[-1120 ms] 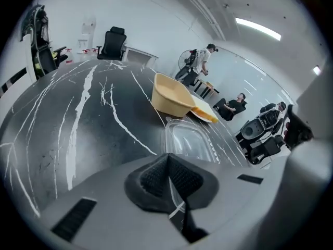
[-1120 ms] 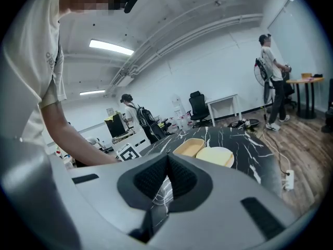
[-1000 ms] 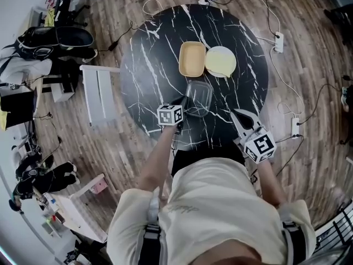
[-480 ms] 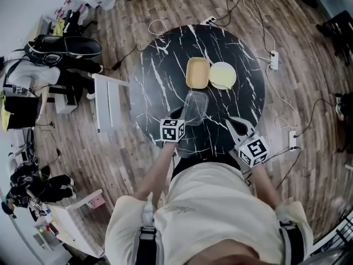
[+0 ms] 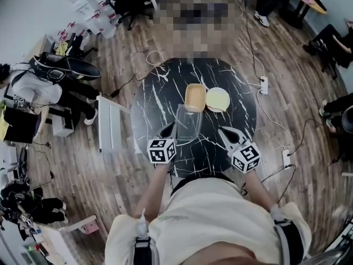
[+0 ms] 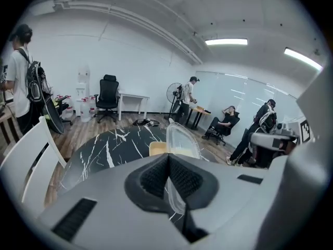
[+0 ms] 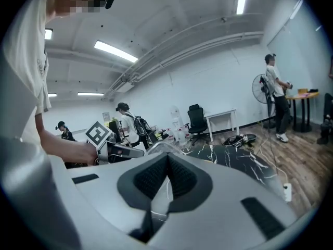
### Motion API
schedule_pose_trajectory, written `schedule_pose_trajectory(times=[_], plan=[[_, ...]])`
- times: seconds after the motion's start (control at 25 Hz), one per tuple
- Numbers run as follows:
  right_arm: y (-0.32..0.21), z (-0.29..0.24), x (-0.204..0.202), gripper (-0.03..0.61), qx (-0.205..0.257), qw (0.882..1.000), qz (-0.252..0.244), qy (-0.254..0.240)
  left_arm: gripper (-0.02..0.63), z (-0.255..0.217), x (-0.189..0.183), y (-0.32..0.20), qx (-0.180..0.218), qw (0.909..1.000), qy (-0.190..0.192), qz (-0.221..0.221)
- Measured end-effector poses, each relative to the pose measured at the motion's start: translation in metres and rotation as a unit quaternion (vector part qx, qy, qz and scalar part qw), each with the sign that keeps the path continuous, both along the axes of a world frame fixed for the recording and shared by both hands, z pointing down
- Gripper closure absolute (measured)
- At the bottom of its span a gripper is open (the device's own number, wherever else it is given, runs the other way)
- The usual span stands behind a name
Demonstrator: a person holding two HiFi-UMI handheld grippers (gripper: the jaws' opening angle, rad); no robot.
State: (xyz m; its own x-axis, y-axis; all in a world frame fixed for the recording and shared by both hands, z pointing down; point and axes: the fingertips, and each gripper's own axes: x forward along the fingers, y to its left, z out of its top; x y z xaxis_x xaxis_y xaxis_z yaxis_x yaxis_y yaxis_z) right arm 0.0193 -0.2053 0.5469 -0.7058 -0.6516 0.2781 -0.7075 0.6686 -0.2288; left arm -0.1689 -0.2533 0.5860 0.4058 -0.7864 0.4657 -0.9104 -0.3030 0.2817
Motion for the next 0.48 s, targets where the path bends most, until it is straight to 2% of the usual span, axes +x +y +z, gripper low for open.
schedule_pose_trajectory(times=[0.48], plan=[[-0.009, -0.045, 0.002, 0.571, 0.061, 0.997, 0.013, 0.035, 0.597, -0.079, -0.012, -0.005, 0.081, 0.9965, 0.021, 0.008]])
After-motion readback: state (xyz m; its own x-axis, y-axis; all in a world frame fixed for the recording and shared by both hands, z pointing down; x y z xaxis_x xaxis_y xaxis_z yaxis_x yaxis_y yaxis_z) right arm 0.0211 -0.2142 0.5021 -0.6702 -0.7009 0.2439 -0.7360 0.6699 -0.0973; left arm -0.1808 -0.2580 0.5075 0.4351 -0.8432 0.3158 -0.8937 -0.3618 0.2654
